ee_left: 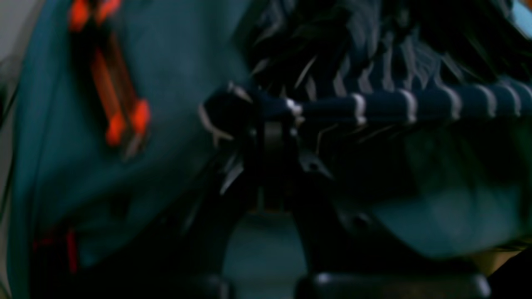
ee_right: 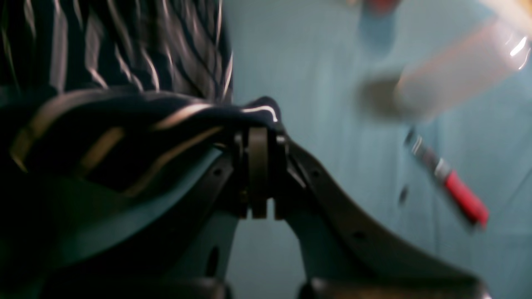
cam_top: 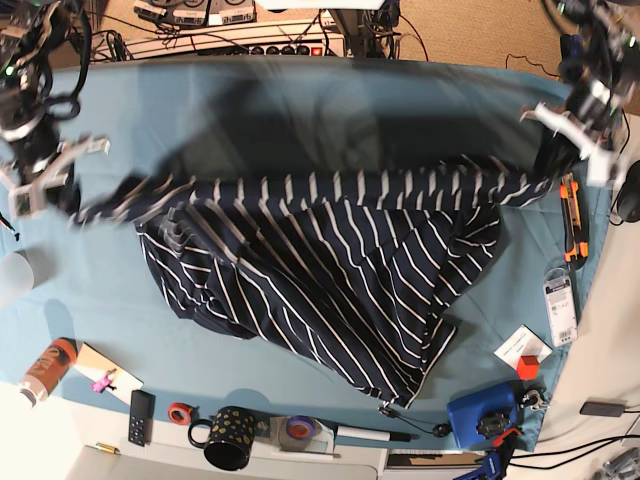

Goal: Layout the t-shirt on the table in an organized manner, then fold the t-shirt properly
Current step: 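Lift the shirt with both grippers and stretch it apart, then swing the held shirt up and lay it flat across the table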

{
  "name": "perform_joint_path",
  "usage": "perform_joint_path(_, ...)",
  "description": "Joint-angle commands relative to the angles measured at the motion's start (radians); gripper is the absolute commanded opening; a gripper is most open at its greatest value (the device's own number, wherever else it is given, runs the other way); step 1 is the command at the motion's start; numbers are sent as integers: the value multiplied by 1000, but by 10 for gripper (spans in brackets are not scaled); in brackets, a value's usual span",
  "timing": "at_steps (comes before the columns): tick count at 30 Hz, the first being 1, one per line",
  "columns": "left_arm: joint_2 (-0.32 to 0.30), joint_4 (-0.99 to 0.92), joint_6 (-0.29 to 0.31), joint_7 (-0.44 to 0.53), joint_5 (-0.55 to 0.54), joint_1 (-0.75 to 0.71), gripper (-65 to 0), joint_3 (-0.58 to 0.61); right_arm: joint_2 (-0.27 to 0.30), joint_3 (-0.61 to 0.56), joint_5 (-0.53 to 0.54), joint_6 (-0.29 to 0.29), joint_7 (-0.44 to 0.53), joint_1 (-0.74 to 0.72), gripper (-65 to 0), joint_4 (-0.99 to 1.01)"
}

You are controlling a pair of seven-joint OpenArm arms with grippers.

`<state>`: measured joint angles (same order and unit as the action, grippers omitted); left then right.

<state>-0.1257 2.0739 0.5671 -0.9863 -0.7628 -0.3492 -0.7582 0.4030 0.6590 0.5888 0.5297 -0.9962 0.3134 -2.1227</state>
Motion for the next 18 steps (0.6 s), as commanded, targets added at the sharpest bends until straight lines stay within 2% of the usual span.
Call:
perform_joint_path(1,-11,17,-14,51,19,40,-650,30,21,6,-6,-10,46,-51,-650,6)
perform_joint_path(5,-16,-17,-115,138,227,214,-650,167,21,-39,-14,-10,89,-250,-650,144)
perform_joint_path(8,-37,-83,-147,168,323,356,-650,250,23,-123,-18,-10,111,-415,-650,303)
perform_joint_path(15,-80,-320,-159,228,426,688,-650,337,23,-373,-140,-3,198,-820,-650,659)
perform_joint_path(18,-89,-452,-121,228,435,837,-650,337,23,-457,-167,-3,227,-1002,-650,788)
